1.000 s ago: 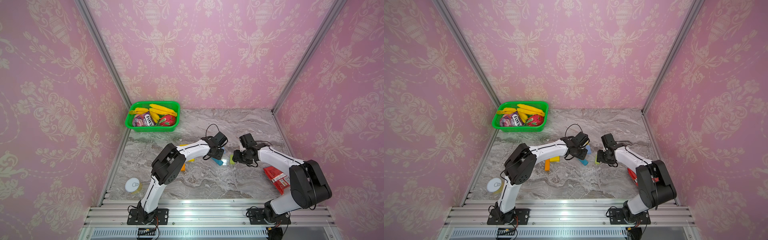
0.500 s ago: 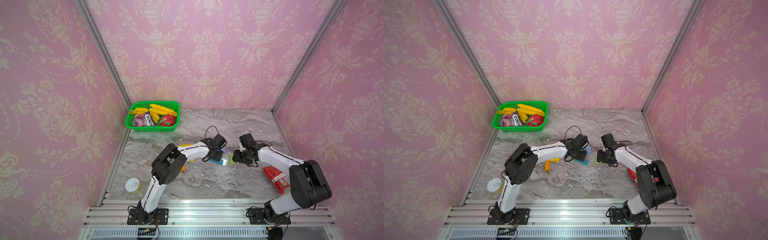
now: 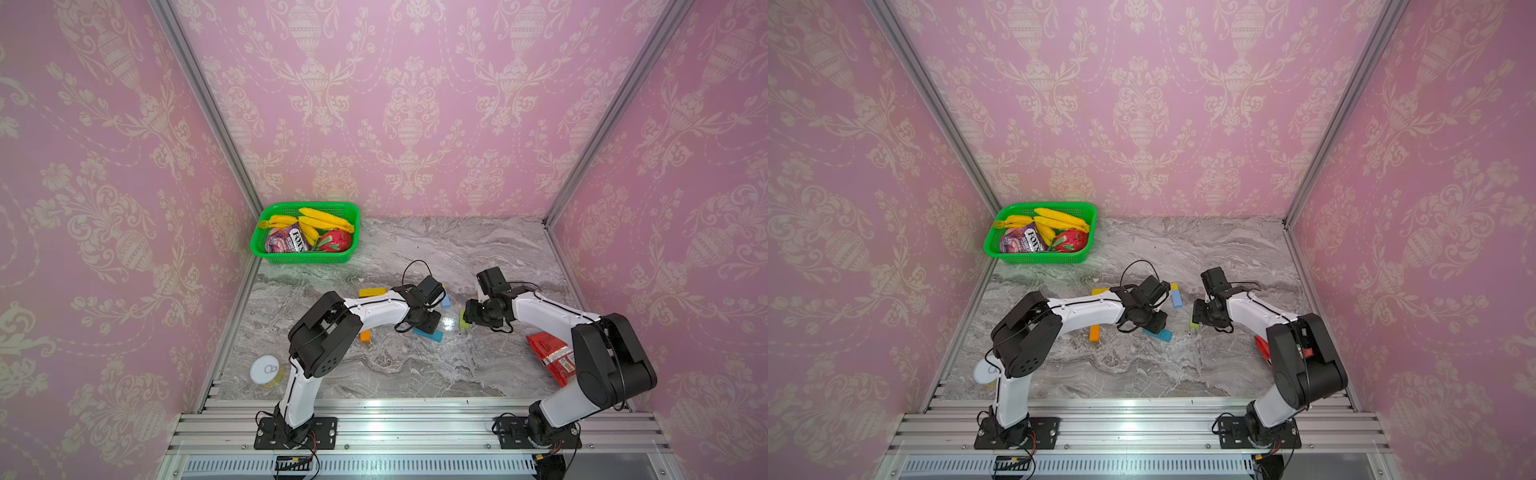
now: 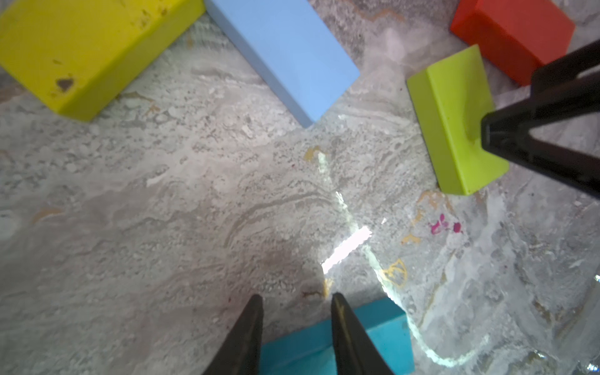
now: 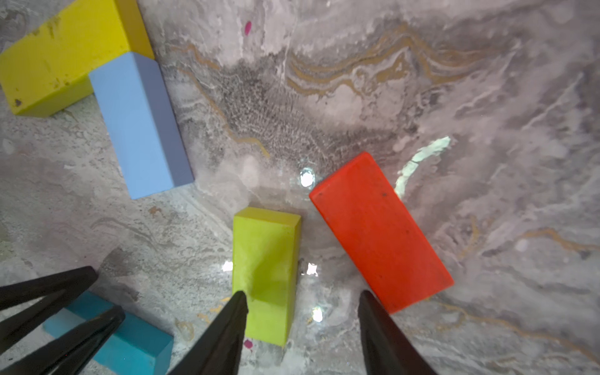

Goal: Assemble the letter p with building blocks
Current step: Move the building block to the center of the board, then pick up the building block from the center of the board.

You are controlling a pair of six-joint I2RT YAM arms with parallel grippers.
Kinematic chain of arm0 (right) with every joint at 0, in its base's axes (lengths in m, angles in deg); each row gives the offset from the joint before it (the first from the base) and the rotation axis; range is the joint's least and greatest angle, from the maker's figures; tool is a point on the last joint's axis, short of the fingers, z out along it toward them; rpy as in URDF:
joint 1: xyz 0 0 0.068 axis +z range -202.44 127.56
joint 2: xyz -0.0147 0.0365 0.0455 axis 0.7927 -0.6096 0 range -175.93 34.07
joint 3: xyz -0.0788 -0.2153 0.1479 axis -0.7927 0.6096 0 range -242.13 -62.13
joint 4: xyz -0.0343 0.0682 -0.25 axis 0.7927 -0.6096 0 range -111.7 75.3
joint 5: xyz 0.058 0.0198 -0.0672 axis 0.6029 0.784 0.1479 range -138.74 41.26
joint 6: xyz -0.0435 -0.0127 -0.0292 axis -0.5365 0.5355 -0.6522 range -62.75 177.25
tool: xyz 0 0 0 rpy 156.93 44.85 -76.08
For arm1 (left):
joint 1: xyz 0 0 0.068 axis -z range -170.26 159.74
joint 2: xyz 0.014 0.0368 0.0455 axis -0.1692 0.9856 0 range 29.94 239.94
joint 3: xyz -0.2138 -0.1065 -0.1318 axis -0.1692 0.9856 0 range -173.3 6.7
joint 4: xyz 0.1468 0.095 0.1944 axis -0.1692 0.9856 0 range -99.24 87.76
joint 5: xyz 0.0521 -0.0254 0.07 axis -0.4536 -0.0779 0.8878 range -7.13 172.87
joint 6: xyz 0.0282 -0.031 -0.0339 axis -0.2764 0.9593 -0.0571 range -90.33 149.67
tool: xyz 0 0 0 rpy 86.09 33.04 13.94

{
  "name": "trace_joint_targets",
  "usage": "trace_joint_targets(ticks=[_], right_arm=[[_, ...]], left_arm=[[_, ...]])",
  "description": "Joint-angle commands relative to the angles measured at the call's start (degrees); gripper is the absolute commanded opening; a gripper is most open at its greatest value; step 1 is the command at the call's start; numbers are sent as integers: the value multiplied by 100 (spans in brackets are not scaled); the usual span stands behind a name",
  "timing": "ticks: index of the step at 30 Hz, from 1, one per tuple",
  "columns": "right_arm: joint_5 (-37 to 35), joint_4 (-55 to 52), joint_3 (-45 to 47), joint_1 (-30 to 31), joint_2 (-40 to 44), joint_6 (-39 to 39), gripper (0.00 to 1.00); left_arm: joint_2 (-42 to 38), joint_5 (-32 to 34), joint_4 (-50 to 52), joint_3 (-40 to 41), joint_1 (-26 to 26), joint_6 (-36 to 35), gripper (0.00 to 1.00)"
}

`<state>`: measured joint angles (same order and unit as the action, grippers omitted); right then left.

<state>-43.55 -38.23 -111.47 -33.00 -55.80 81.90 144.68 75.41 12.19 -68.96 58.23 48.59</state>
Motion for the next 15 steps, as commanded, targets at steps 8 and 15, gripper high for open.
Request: trace_joint_targets(ticks=[8, 15], right_arm=[[70, 90, 32, 98, -144, 136, 58], [-11, 98, -90, 272, -318, 200, 58]], left_arm=[[-597, -184, 659, 932, 152, 198, 38], [-1665, 776, -59, 1109, 50, 400, 41]])
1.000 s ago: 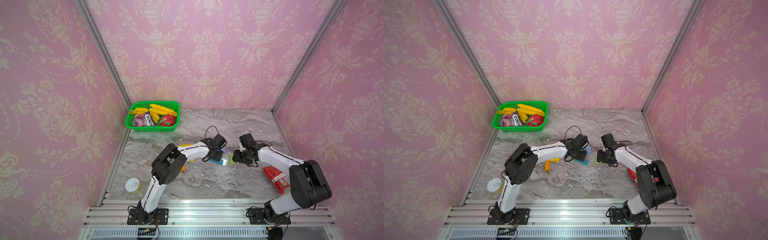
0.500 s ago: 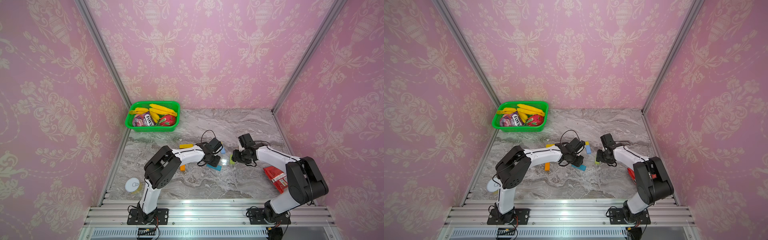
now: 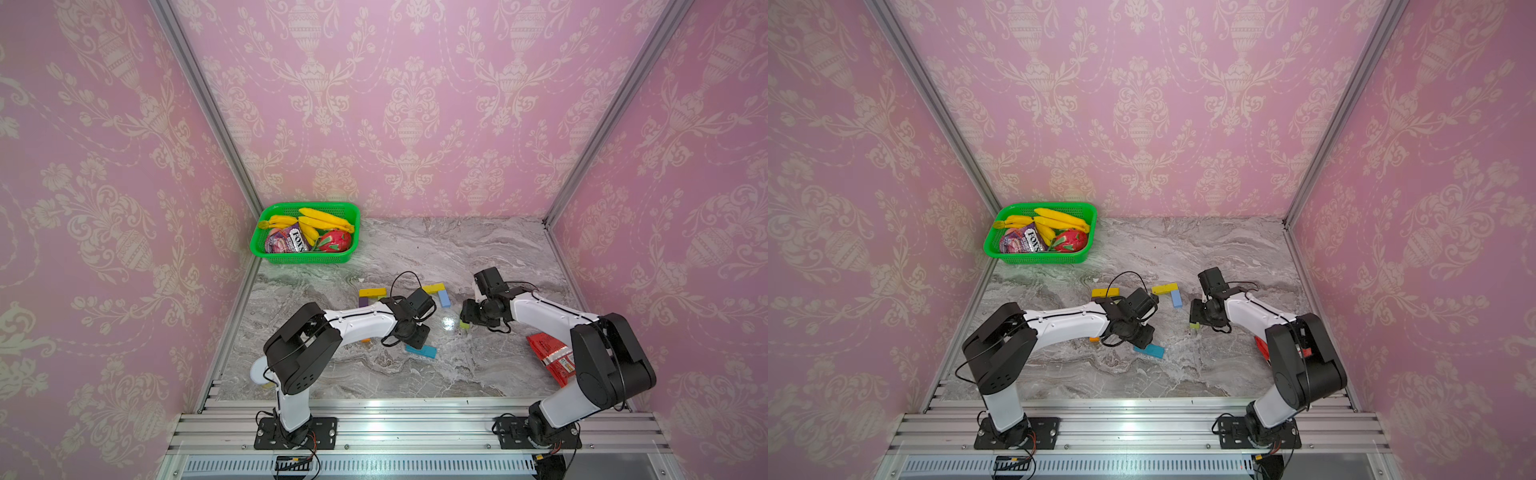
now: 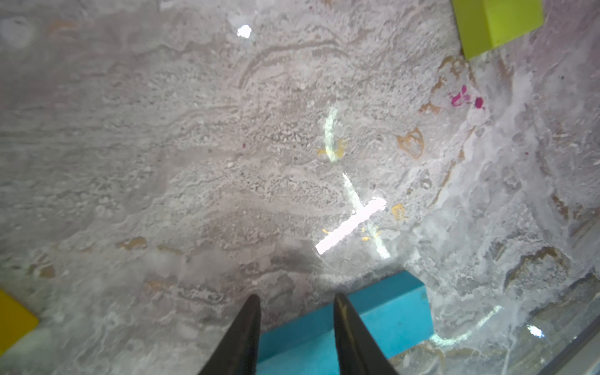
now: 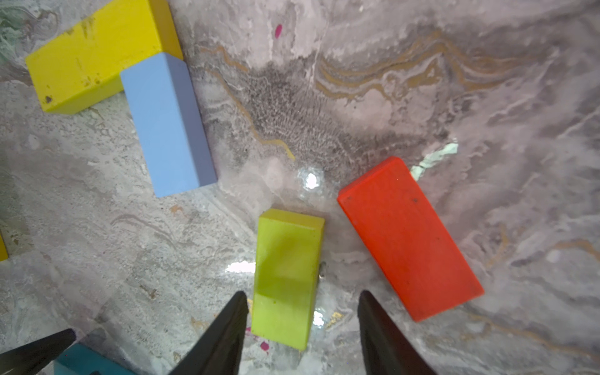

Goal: Assemble the letter p with building blocks
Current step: Pick up the building block from the center of the board, then assemble the building block at the center of the board.

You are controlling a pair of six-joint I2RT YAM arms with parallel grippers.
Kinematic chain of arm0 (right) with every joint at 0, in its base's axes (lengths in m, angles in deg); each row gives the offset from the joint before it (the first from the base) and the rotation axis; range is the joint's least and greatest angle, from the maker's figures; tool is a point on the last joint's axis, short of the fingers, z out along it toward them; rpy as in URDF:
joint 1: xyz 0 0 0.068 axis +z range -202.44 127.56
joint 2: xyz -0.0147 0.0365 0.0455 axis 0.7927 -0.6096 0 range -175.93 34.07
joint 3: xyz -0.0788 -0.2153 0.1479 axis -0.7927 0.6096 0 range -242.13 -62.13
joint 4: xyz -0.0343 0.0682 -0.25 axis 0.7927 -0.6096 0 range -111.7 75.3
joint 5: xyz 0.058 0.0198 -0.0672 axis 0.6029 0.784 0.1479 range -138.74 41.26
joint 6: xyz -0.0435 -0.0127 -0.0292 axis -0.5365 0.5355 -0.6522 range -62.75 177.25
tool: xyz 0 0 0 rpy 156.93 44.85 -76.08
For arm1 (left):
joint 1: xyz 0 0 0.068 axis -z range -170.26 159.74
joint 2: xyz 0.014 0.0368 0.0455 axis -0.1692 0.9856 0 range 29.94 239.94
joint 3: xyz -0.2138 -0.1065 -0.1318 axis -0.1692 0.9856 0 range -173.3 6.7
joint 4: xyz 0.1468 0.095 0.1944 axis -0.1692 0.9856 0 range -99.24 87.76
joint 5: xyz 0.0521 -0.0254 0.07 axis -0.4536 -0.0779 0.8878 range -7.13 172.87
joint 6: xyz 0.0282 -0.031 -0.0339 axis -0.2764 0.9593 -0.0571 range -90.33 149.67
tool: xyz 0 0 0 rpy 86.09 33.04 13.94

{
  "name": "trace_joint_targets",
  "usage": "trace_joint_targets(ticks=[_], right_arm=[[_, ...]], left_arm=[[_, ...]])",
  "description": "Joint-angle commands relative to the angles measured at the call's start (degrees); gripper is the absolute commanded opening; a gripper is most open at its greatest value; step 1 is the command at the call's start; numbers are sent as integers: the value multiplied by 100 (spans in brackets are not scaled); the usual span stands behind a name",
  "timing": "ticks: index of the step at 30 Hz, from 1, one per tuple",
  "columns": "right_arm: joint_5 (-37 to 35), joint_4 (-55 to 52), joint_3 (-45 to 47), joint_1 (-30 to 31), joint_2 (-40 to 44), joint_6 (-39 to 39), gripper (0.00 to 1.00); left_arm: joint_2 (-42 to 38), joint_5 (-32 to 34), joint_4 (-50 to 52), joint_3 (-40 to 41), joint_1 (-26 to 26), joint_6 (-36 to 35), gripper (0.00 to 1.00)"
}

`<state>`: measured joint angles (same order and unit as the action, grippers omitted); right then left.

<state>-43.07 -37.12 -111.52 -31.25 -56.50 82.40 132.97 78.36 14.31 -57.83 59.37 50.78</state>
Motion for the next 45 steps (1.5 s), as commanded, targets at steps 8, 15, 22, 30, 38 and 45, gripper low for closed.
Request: trace_joint_targets(ticks=[8, 15, 22, 30, 38, 45], right_arm=[[-325, -117, -333, 290, -584, 162, 54], [-594, -551, -490, 432, -552, 111, 34], [-721, -790, -572, 471, -479, 34, 10], [-778, -1311, -1469, 765, -353, -157, 9], [-538, -1652, -2766, 981, -1050, -451, 12], [-407, -1936, -3559, 1217, -1931, -730, 12]], left_arm=[[-845, 407, -782, -116, -383, 299, 42], [-1018, 234, -810, 167, -830, 482, 42], [-1041, 201, -773, 298, -1022, 414, 42], [-1182, 188, -892, 414, -1101, 542, 42], [-1490, 205, -828, 646, -1351, 726, 42], [-1583, 190, -818, 735, -1434, 816, 42]])
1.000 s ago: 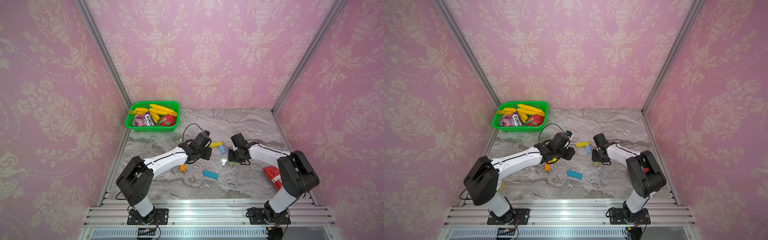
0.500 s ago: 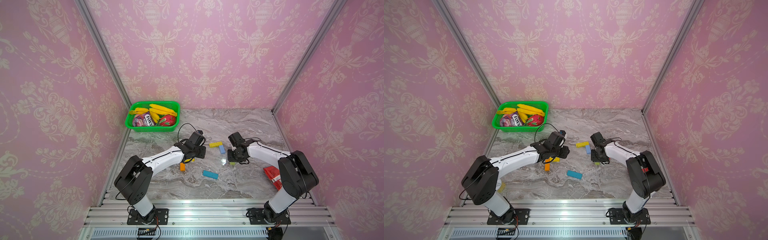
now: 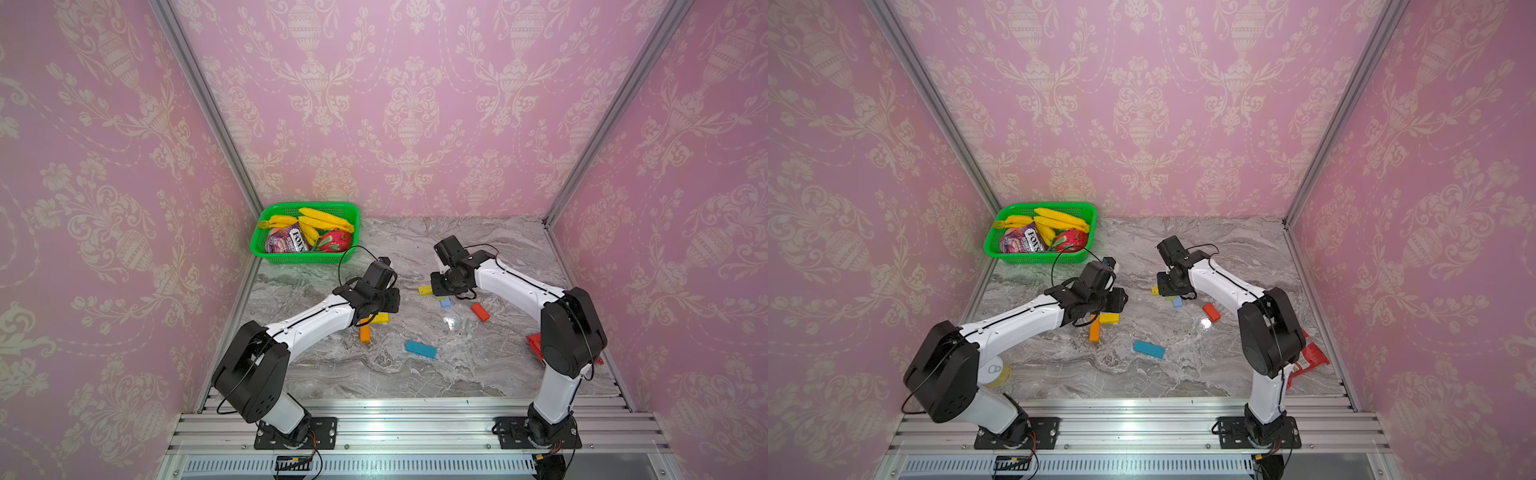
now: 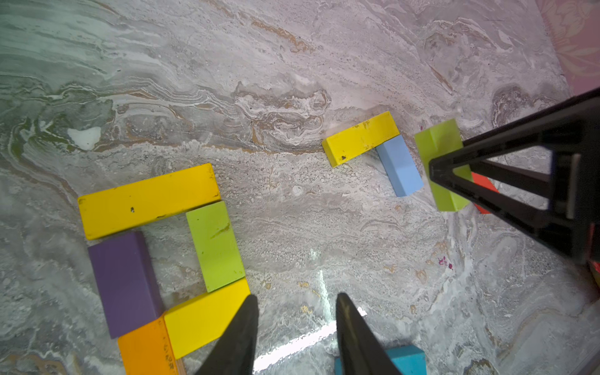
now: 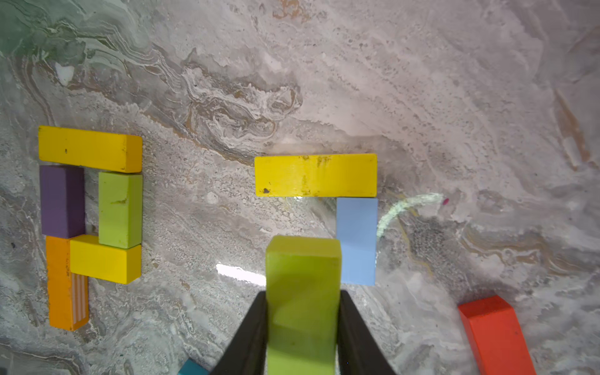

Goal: Assemble the letter p with building blocks
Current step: Assemble the building block at the center of the board.

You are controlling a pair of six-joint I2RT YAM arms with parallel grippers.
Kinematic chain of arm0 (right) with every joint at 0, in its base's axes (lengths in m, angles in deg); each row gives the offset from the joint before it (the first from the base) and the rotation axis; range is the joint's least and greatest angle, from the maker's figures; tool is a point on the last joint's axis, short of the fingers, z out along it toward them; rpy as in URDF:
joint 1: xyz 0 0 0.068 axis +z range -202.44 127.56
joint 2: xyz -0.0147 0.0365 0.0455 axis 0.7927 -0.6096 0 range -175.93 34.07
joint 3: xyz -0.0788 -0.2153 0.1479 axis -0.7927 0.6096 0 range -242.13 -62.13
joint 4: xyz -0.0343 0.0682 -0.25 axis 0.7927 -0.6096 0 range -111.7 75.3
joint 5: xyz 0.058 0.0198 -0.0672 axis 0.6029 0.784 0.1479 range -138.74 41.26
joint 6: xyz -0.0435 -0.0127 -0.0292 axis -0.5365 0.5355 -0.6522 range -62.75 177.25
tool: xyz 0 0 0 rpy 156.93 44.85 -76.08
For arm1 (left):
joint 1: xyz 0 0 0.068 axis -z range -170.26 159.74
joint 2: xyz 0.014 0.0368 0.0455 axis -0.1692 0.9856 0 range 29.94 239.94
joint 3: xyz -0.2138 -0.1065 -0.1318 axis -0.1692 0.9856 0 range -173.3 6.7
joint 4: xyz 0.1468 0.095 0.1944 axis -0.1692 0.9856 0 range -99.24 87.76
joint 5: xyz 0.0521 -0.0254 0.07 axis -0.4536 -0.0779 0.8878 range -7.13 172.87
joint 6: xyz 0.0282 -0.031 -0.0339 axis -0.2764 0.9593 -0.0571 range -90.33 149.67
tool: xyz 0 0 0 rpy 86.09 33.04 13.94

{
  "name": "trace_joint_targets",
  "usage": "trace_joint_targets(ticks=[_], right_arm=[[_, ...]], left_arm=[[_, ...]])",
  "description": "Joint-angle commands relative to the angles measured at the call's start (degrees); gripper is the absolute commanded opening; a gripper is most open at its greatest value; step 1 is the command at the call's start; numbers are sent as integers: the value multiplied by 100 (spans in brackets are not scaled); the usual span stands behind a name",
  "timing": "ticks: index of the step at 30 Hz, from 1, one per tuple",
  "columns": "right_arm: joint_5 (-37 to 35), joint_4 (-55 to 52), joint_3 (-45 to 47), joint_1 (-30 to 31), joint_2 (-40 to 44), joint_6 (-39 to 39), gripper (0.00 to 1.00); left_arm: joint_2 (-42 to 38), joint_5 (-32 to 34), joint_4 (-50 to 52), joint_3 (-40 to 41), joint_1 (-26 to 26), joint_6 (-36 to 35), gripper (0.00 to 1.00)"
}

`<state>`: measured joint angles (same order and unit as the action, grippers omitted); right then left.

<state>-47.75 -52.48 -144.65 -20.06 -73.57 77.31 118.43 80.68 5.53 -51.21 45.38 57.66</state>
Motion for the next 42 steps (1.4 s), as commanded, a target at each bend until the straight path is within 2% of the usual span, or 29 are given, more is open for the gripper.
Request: trace_joint_targets(ticks=[1, 13, 22, 33, 42], right_arm=[[64, -403, -283, 117, -272, -230, 12], [208, -104, -20, 252, -407, -134, 16], [238, -56, -209, 283, -718, -160, 20], [305, 85, -163, 308, -842, -73, 21], [313, 244, -140, 339, -893, 42, 28]], left_arm=[[-119, -42, 45, 85, -33, 140, 42], [114, -215, 33, -73, -31, 180, 42], [353, -586, -165, -30, -33, 431, 42], [393, -686, -201, -34, -36, 477, 42], [550, -782, -216, -121, -33, 496, 42]])
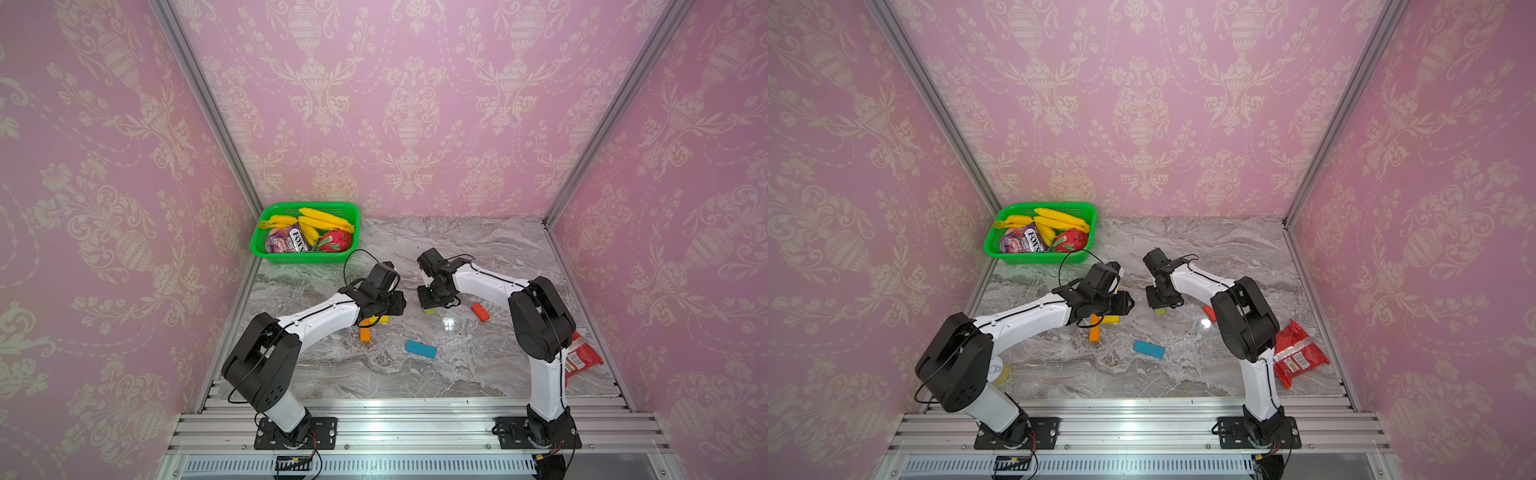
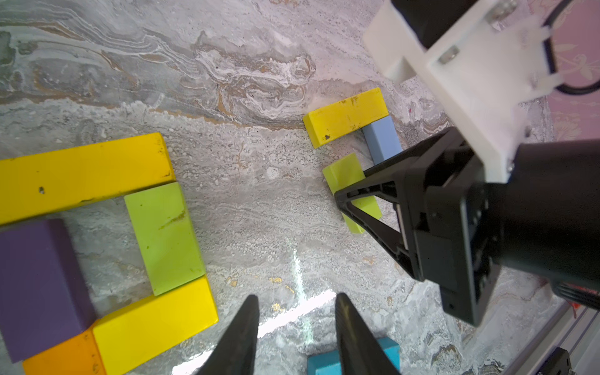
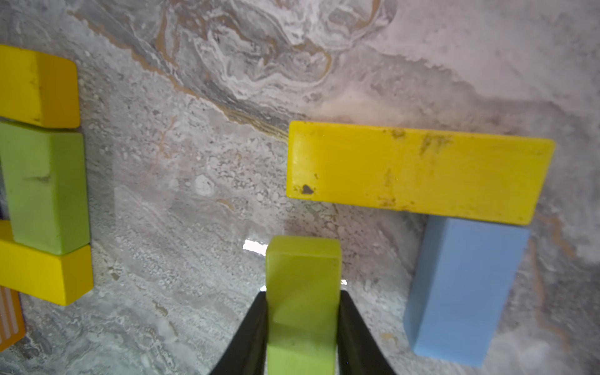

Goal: Assemble the letter p with building blocks
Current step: Assemble the building block at the center of the board.

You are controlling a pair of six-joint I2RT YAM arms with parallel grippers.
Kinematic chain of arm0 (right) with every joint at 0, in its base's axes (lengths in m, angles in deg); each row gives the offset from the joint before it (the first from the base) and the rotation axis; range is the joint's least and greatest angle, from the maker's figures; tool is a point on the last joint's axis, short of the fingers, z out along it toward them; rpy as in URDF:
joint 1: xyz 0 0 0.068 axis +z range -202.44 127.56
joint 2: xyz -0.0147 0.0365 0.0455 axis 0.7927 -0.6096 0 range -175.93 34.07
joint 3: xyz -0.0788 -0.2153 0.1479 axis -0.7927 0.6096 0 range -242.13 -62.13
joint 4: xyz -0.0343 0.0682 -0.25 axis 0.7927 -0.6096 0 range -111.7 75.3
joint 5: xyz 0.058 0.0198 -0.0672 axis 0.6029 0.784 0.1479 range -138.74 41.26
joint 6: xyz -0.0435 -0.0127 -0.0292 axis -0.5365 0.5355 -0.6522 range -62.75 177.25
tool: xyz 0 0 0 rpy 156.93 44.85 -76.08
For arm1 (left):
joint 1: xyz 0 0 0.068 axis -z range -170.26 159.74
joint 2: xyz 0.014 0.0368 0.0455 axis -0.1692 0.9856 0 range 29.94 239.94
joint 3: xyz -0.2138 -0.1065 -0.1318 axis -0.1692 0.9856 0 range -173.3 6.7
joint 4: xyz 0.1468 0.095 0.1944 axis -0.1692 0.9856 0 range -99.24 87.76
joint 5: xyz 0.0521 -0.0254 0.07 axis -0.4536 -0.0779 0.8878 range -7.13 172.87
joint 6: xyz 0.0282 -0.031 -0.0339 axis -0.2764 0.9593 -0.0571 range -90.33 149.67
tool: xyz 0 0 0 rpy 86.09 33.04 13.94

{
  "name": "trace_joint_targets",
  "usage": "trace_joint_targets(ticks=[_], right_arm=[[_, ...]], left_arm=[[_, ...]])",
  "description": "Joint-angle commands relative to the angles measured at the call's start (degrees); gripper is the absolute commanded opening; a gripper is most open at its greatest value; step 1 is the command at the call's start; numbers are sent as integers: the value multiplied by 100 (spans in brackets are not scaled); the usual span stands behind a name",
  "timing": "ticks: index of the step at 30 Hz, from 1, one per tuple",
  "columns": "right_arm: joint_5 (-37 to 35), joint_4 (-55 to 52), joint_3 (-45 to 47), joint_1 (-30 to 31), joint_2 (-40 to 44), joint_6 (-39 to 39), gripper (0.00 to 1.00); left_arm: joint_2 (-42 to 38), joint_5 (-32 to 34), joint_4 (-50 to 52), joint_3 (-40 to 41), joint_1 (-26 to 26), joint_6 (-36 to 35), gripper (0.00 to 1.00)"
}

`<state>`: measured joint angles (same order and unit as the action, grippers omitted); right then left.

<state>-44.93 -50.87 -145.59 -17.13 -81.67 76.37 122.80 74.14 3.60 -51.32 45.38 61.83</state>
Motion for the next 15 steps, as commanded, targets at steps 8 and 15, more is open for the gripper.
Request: trace_joint_targets(ticks=[8, 15], right_arm=[[-132, -10, -58, 45, -59, 144, 50], [-143, 283, 318, 63, 527, 228, 54]], left_arm=[[206, -164, -35, -137, -31, 83, 41], [287, -223, -88, -139, -37, 106, 41]])
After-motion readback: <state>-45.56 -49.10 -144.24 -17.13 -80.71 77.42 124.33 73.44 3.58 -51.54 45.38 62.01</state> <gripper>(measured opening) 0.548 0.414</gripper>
